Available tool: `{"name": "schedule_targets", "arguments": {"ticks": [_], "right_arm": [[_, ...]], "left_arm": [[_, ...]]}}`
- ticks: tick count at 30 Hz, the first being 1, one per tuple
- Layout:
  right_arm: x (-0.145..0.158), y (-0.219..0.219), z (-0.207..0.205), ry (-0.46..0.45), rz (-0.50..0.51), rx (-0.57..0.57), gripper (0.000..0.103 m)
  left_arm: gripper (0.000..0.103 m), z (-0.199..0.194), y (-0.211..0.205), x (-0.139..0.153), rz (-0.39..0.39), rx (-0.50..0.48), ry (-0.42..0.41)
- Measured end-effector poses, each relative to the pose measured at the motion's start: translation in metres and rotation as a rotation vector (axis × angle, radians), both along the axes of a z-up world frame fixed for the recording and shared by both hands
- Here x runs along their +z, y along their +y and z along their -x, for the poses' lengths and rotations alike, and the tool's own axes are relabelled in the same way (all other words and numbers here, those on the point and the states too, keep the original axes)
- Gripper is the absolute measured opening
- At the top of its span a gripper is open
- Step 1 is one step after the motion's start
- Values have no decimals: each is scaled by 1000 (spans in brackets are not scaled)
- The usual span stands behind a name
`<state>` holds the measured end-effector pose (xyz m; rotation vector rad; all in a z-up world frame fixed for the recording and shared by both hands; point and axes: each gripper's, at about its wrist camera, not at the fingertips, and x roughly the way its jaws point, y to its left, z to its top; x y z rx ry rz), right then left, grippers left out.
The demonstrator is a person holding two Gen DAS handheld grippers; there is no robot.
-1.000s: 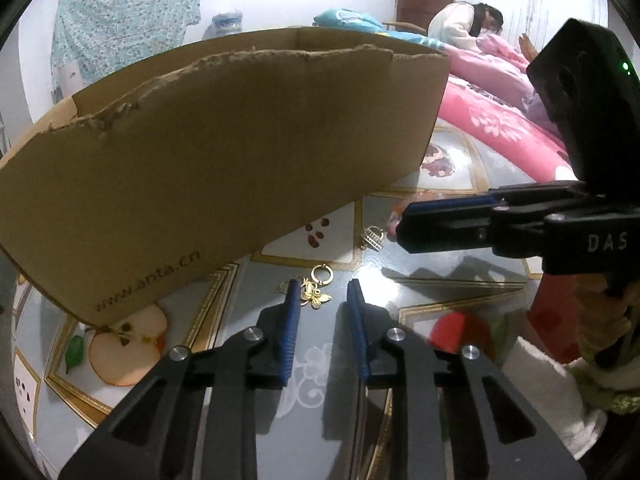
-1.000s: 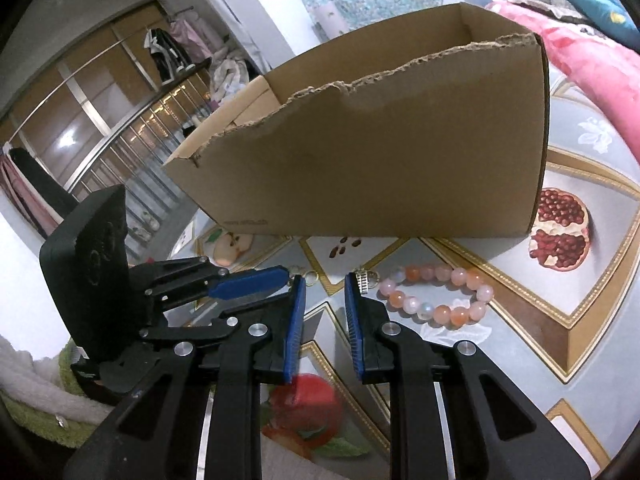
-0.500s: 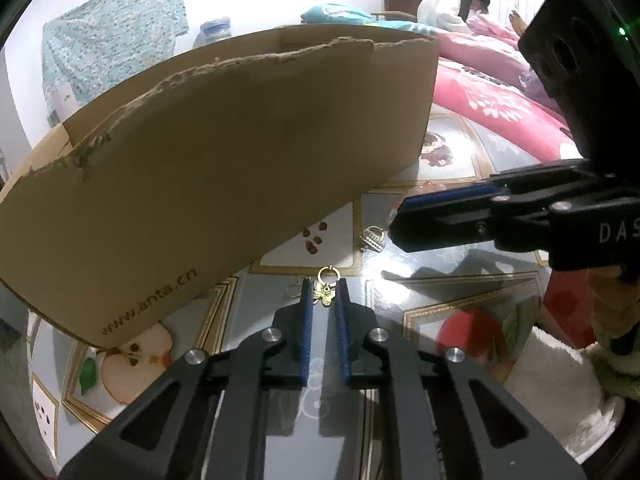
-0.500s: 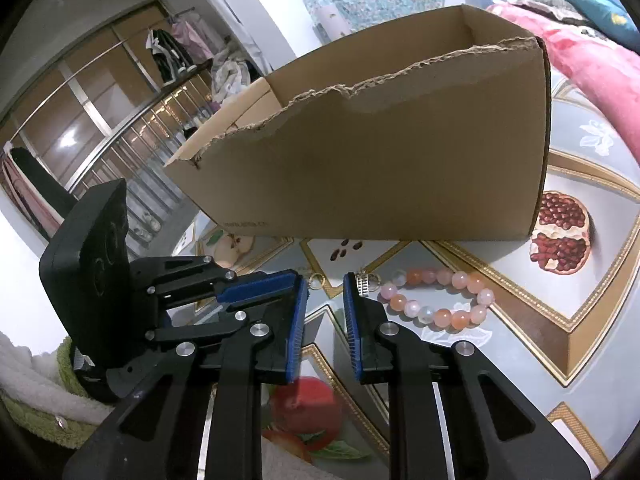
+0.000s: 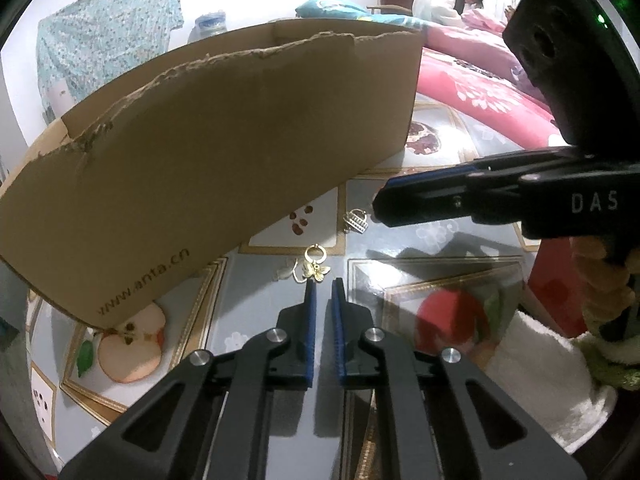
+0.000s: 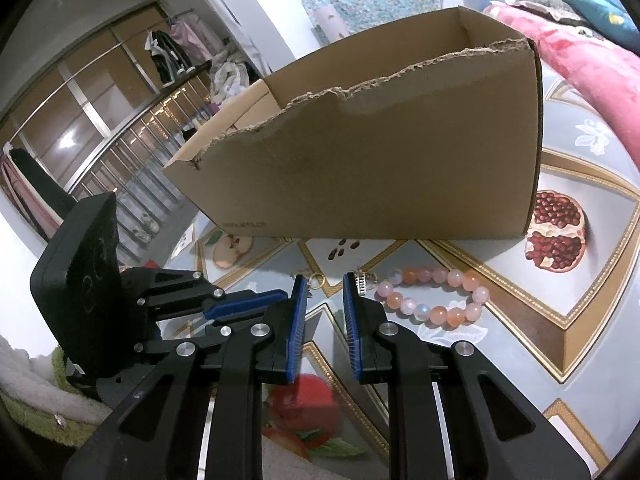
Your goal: Organize jewelry
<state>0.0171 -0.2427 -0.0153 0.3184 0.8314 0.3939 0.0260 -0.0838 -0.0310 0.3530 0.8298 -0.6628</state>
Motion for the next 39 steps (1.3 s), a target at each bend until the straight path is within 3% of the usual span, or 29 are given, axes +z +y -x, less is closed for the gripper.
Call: {"name": "schedule_targets", "arguments": {"ticks": [6,17,25,39], "right_arm": [[1,-1,1,0,-1,-3,18],[-1,-3,-1,4,-8,-13,18],[-1,-3,0,3,-14,-19,18],[2,-5,6,-7,-17,-31,18]], "left_arm": [[13,-8,-1,0,34,27,24],[13,-20,-10,1,44,43,33],[13,-18,-20,-1,-17,26,-15],[8,-11,-20,-1,-45,18,-17]]}}
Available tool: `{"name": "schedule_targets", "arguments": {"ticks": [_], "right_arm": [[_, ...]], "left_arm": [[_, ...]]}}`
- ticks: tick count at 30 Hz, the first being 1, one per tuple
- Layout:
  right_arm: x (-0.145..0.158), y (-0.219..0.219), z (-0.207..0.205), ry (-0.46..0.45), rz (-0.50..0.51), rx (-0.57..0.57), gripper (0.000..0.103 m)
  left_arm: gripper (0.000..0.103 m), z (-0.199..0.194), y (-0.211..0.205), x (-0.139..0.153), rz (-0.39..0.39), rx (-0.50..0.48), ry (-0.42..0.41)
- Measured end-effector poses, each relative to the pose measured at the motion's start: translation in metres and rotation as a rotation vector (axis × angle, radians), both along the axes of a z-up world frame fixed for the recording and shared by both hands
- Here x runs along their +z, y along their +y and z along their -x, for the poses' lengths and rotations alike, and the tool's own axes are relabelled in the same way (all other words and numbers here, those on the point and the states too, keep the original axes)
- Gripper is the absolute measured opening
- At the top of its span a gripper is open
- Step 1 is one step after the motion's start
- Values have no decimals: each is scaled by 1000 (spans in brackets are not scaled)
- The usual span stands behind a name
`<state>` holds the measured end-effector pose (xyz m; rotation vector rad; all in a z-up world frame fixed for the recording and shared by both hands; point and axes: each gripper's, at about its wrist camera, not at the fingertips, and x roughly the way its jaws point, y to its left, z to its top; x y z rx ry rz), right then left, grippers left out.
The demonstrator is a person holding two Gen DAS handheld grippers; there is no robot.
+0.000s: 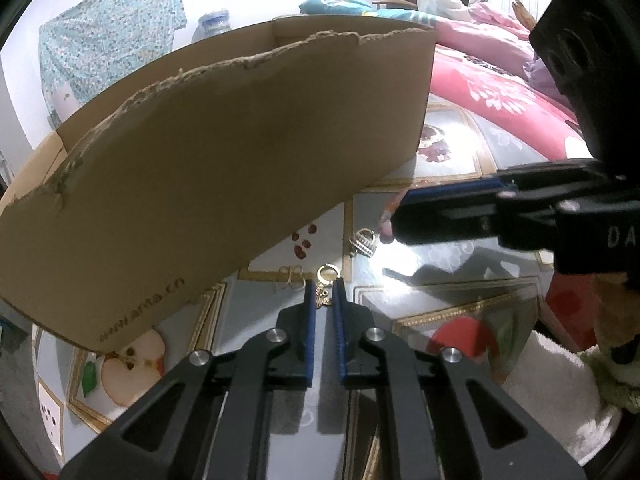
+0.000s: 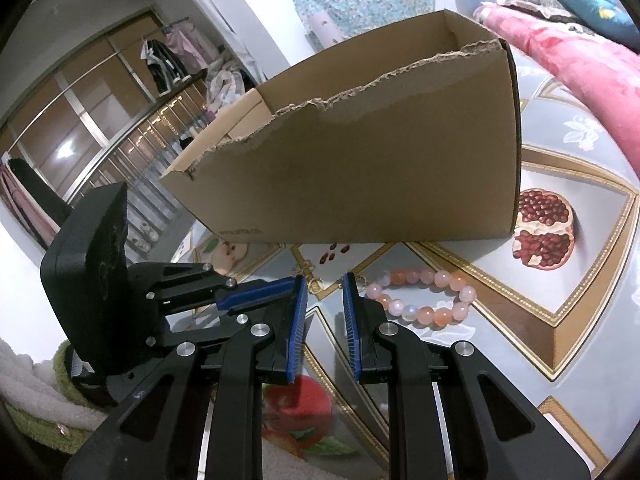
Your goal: Organize jewelry
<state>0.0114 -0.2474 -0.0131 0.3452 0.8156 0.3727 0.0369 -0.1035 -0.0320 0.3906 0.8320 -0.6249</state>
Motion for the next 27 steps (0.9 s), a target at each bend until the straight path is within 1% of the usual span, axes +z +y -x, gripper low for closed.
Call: {"name": "schedule_targets", "arguments": {"ticks": [8,9,11,17,22,25,27], "right_arm": [[3,-1,4,-6,1,-5,18],[3,0,4,-6,4,-5,18],[4,2,4,-7,8,-3,18],[6,11,2,-9,28,10,18],[5,20,-1,-1,44,29,18],[4,23,-4,3,49,36,18],[4,24,-5,4,51,38,18]], "left_arm": [[8,14,13,0,6,20,-4],[6,15,15,0,8,25,-4],[0,17,20,0,22,36,2],[0,19,35,0,53,62,9],[0,21,43,7,110,54,3],[3,18,43,6,110,43,18],[10,15,40,4,101,39,26]]}}
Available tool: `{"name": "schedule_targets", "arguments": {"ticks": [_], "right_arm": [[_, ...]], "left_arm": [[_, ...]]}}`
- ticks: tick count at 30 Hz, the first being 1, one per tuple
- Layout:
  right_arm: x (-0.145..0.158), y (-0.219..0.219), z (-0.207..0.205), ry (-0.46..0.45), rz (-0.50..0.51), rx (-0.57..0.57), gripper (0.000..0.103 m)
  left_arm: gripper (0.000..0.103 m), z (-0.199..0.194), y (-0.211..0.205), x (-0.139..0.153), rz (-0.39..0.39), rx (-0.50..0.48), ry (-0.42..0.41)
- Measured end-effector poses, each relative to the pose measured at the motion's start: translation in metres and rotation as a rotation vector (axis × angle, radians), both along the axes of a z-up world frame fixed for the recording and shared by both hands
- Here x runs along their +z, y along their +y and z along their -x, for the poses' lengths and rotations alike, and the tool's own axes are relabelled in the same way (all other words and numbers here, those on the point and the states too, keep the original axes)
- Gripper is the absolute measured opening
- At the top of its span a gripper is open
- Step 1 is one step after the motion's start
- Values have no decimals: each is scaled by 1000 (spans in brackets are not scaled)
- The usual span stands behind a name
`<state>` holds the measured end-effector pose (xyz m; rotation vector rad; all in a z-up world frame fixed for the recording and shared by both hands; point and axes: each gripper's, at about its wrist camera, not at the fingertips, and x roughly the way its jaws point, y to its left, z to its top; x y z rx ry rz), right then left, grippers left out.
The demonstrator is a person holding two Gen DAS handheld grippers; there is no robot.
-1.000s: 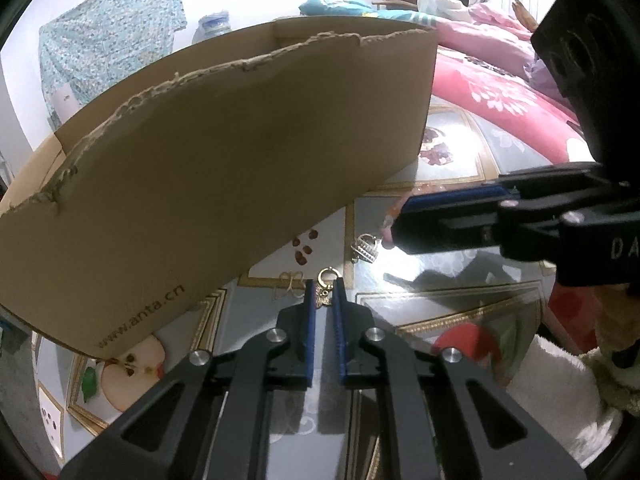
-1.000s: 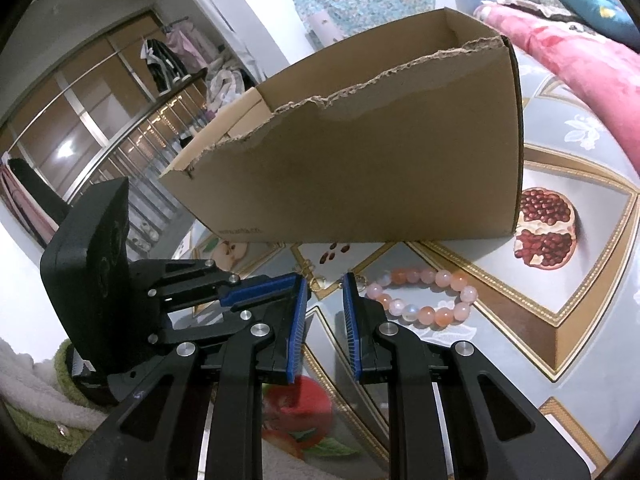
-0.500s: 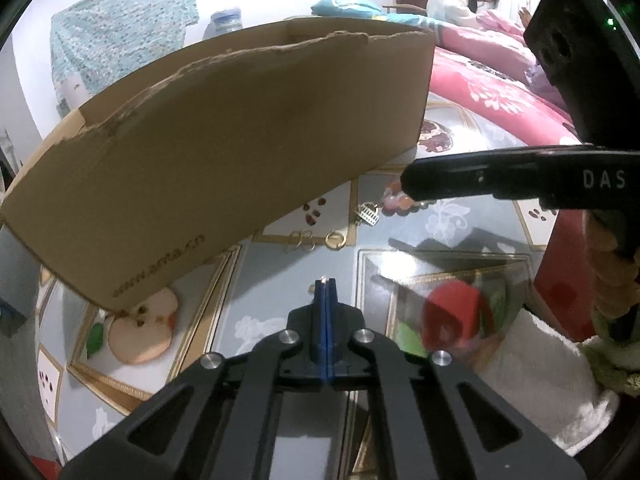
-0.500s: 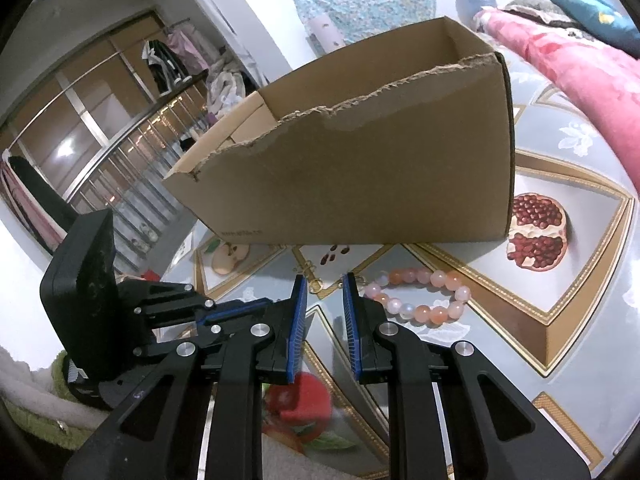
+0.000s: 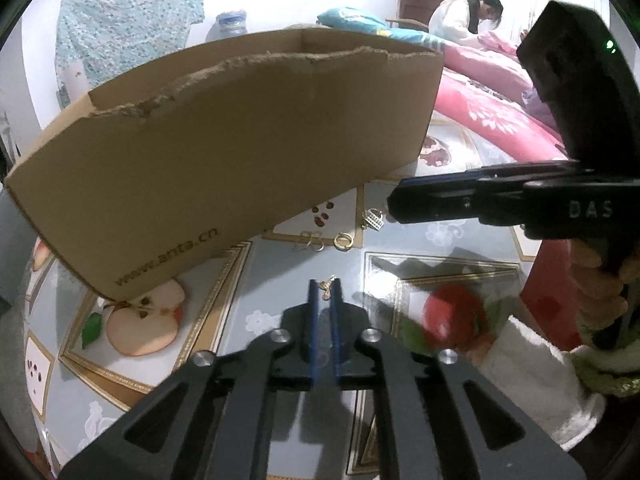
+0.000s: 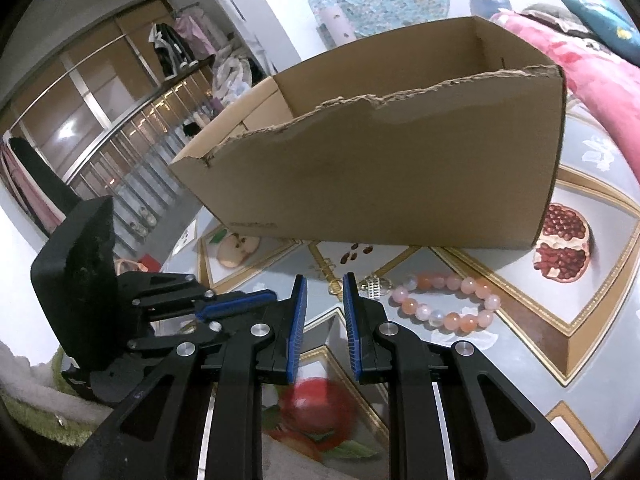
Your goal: Organize jewelry
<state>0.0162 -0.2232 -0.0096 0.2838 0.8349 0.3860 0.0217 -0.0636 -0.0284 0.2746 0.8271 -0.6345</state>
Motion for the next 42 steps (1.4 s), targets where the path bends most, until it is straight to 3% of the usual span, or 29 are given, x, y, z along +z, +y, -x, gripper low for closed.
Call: {"name": "schedule_targets", "arguments": {"ticks": [9,12,15,19,21,33,42], "right_arm": [[0,-2,-1,3,-1,-2,18],[0,-4,0,-2,-3,-3,18],[1,-6,1,-8,-6,-6,18],[1,-7,3,-12,-5,-10,18],[2,-9,3,-14,-2,-11,18],[0,7,1,-14,32,37,20],[-13,51,-2,-51,197,157,23]], "left_arm": [[14,-5,-10,-3,-26,-13,2],[6,-4,-16,-4,-54,0,-16],[6,-3,-19,-3,-76,1,-33],[6,-4,-16,-3,-64,8,-30],[0,-5,-13,-2,-61,15,-34],[0,-14,11,3,13,82,-6],[0,-17,37,4,44,161,-10]]}}
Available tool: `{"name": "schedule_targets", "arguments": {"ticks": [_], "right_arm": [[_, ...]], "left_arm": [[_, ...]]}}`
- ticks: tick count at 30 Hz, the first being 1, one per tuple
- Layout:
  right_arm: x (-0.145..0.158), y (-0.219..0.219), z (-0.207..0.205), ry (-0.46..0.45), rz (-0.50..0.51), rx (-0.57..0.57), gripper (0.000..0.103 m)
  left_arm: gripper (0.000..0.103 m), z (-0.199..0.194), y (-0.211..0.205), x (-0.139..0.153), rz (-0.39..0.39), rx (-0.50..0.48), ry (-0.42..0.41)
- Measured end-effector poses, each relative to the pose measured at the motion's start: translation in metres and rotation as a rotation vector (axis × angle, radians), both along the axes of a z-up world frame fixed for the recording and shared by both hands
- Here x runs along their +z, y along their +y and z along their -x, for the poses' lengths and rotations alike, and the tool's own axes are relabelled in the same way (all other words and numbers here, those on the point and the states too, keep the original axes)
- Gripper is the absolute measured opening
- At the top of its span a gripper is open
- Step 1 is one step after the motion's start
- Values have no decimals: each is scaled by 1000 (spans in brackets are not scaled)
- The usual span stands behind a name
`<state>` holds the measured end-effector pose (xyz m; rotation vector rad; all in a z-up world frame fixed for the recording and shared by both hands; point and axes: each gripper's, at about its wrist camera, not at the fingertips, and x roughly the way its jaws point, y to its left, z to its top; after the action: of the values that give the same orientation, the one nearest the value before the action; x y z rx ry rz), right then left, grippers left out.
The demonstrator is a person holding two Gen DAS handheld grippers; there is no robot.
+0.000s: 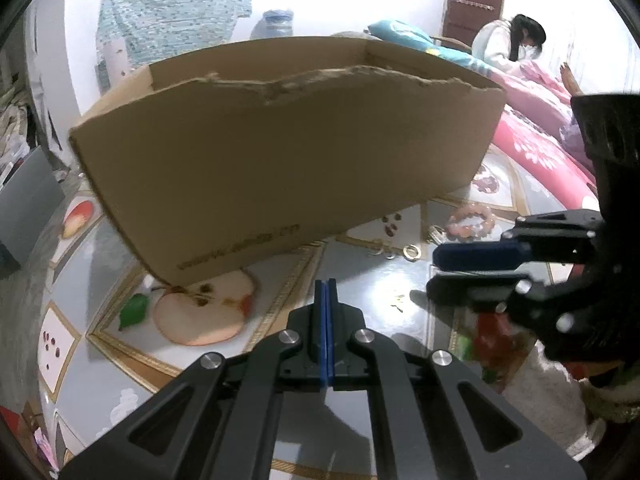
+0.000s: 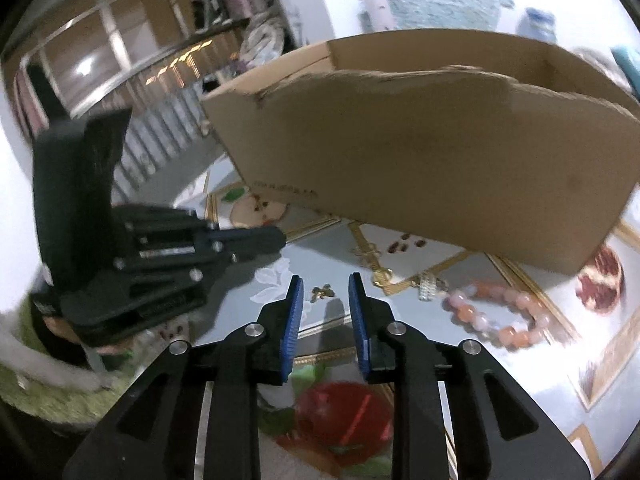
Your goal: Organize jewelry
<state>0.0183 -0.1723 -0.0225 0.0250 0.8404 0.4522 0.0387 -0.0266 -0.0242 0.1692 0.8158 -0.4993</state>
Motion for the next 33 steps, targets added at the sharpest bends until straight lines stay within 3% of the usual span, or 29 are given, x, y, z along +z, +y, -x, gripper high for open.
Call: {"name": "schedule_targets", "arguments": {"ticks": [9,13,16,33], "right_arm": [[-14,28,-3,-52,184,131,23],[-14,28,-4,-47,190,153,21],[-12,24,-5,-37,181,162,11],[-13,25,-11,-21,157,159,10]], "left_arm": [[0,-2,14,-4,15,21,9],[0,-3,15,-5,20,20,9],[0,-4,16,-6,21,21,9],[0,-5,22,-5,22,34,3]]}}
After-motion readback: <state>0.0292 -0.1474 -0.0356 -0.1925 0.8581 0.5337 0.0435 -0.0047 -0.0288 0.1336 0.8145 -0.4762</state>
